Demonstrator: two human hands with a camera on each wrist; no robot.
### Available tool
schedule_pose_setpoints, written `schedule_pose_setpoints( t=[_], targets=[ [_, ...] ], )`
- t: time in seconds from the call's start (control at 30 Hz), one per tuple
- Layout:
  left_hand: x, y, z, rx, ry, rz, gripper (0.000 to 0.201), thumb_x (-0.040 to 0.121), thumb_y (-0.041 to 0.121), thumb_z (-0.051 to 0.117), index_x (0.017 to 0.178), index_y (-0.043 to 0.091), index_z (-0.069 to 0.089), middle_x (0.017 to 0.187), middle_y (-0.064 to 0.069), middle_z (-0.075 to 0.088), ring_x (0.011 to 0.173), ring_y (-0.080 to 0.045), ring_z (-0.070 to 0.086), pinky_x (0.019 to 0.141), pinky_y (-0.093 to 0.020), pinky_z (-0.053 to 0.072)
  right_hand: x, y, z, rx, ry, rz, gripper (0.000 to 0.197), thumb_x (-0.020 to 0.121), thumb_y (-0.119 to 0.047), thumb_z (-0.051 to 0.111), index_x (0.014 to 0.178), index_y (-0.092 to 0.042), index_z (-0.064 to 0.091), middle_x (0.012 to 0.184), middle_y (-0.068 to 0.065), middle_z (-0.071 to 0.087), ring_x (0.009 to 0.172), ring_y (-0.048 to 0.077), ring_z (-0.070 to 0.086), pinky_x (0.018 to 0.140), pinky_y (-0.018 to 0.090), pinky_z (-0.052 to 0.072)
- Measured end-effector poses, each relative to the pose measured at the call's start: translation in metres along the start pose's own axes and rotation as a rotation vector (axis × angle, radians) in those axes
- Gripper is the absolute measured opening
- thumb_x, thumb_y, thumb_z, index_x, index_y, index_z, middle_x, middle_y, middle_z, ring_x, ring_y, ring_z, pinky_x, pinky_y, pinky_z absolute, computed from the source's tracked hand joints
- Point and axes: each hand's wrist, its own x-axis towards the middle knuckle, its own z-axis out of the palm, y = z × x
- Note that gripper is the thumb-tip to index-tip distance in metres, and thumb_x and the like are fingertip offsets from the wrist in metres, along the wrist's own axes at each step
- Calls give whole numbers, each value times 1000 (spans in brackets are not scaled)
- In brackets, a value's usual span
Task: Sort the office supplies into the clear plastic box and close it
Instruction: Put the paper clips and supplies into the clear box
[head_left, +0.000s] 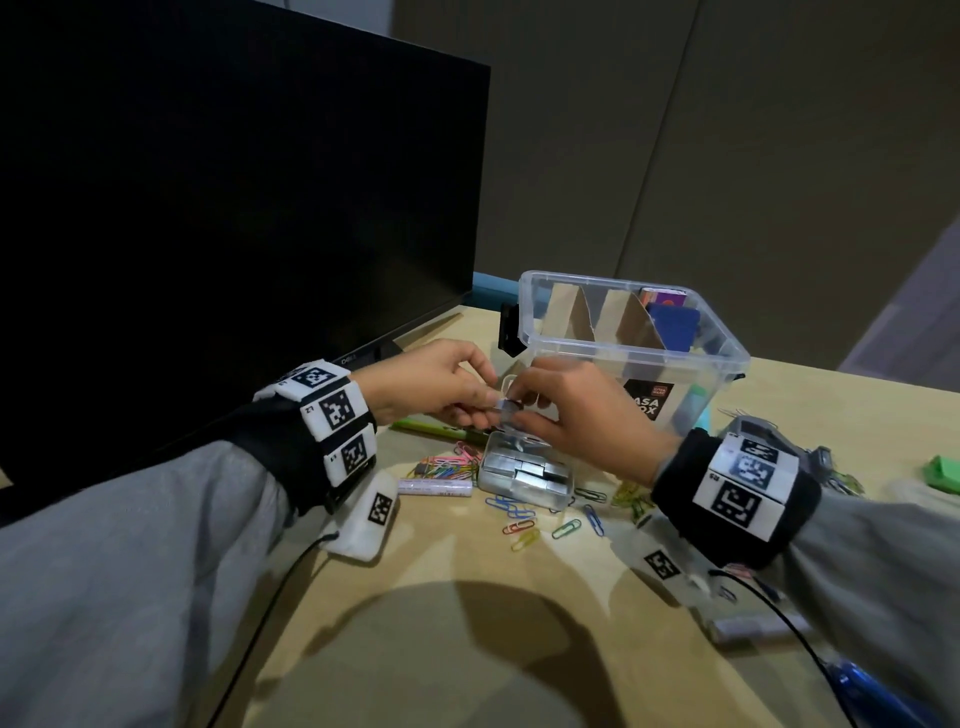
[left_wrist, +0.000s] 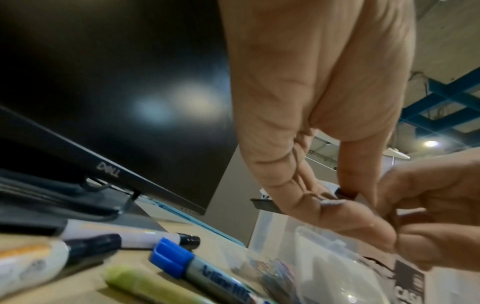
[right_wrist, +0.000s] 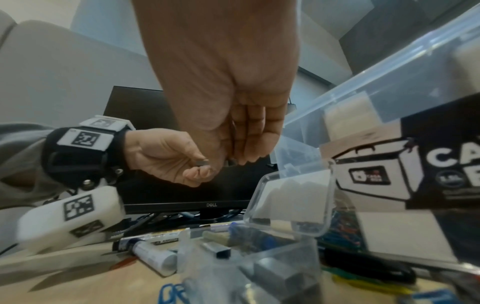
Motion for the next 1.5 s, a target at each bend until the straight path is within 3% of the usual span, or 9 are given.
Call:
schedule_pose_setpoints(
  t=[0.23,0.37,0.53,0.7,0.9,1.07,1.17,1.33,1.5],
  targets=[
    [6,-3,15,23,39,44,22,92,9,64,112,1,59,88,-12,70,65,-8,65,58,-14,52,-5,11,-3,19,-51,36,12,90,-19,60,92,-11,69,84,-1,59,70,13,55,62,32,51],
    [9,-6,18,27,50,79,15,91,2,62,105,-5,65,79,-12,69,59,-6,63,59,-14,53,-7,15,-6,70,-93,61,15,92,-14,58,99,-11,70,88,-1,64,72,10,55,69,26,50],
    [12,-7,25,-58,89,-5,13,93,5,61,98,-6,67,77,-13,70,57,-9,64,57,-15,54,-10,14,-4,-54,-80,44,25,89,-34,63,107,-16,66,97,-2,63,83,14,59,69,35,55],
    [13,-6,32,-137,85,-104,13,93,2,60,96,-9,67,75,-16,69,56,-12,64,56,-17,56,-9,7,-1,-64,-105,28,16,89,-25,65,98,-11,68,89,2,62,78,16,58,70,33,54],
    [15,-13,27,437,309,-166,4,85,5,72,86,2,69,75,-11,70,60,-18,67,63,-28,60,-5,3,5,-214,-401,145,18,91,-25,58,100,-19,73,92,1,69,85,23,65,76,38,57],
    [15,-18,30,468,125,-296,16,85,7,73,96,-4,67,77,-16,70,59,-20,66,65,-29,61,4,-5,10,-277,-436,146,19,93,-23,54,100,-14,70,95,7,67,88,28,63,76,37,54],
    [17,-19,33,431,127,-284,15,84,2,73,97,-3,66,71,-13,65,56,-17,63,61,-26,60,10,-6,15,-257,-446,163,17,90,-18,58,101,-9,69,96,11,66,89,30,63,77,38,54],
    [19,-23,32,396,100,-283,18,84,1,72,99,-7,65,82,-19,68,60,-20,65,72,-33,61,12,-8,17,-214,-450,155,15,89,-12,60,103,-8,66,100,11,63,92,30,61,78,38,53],
    [19,-25,30,370,80,-285,13,84,2,73,93,-1,64,80,-18,69,59,-18,66,65,-28,60,10,-7,20,-198,-468,140,17,92,-14,58,104,-8,69,105,8,59,92,28,61,81,38,53]
  ],
)
